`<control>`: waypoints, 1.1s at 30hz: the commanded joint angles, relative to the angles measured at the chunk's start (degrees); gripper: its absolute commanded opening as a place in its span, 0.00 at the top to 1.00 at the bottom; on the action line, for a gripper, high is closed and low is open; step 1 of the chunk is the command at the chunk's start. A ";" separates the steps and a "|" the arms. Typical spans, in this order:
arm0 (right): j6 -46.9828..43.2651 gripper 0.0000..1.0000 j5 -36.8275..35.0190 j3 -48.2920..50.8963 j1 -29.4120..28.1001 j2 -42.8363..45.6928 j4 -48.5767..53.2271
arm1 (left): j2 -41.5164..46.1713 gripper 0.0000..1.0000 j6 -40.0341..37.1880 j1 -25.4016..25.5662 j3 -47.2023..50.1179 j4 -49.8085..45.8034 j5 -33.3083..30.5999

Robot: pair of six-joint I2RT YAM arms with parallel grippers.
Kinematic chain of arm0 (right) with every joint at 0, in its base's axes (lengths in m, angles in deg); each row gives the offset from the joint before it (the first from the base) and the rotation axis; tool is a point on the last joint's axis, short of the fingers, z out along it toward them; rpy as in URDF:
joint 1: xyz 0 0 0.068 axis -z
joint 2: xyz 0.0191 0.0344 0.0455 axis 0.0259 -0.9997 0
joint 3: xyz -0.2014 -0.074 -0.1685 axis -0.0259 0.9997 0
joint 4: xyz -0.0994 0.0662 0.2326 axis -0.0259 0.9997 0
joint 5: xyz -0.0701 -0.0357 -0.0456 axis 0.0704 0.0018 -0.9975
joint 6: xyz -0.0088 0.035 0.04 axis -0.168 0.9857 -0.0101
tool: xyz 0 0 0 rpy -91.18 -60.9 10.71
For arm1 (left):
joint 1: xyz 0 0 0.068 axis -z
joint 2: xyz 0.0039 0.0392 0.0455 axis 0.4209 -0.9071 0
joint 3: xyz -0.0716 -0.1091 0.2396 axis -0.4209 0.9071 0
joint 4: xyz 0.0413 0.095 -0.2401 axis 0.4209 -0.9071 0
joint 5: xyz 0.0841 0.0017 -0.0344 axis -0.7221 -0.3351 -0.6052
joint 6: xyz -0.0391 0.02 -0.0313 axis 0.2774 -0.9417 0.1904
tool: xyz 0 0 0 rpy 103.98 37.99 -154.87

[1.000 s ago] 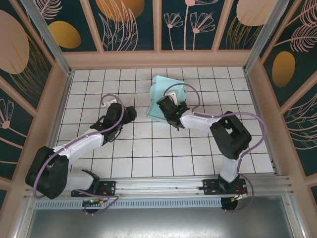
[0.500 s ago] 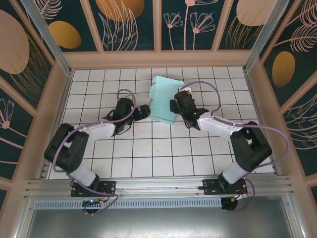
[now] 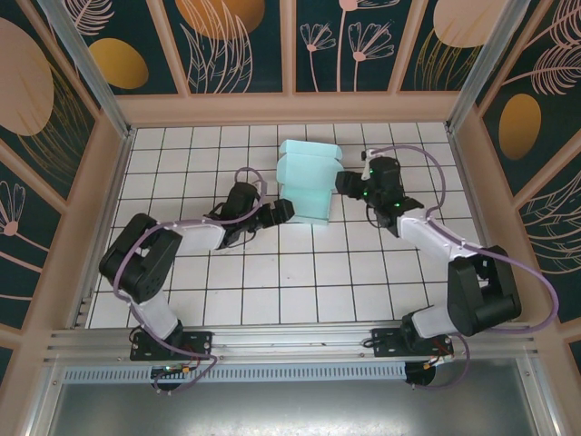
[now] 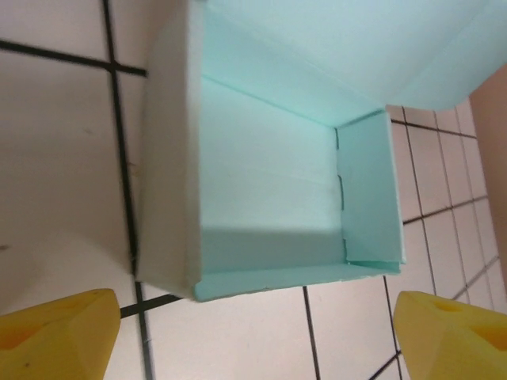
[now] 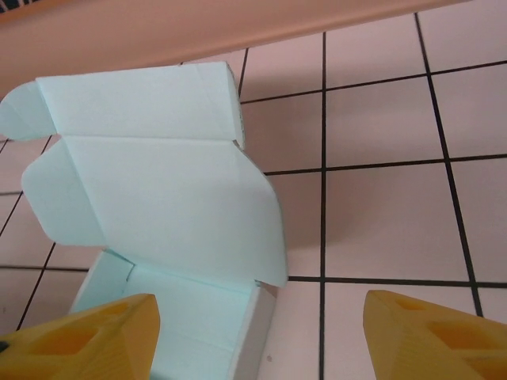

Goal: Fold the paper box

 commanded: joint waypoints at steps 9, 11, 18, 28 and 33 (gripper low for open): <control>-24.08 0.33 23.55 -24.84 7.86 -15.14 21.48 | 11.45 0.02 -14.17 -4.52 -2.34 -8.68 -13.74; -26.35 0.33 24.69 -29.50 7.79 -18.71 24.96 | 11.97 0.02 -15.67 -4.61 -2.32 -9.28 -14.18; -34.09 0.37 26.78 -46.68 6.70 -30.91 40.96 | 11.61 0.02 -16.78 -4.61 -0.98 -9.57 -14.06; -40.46 0.74 24.76 -56.67 4.92 -38.59 52.40 | 9.32 0.01 -17.48 -4.61 -2.12 -9.96 -12.99; -41.23 0.76 24.10 -58.55 4.87 -39.83 54.41 | 9.04 0.02 -17.48 -4.65 -2.04 -9.99 -12.48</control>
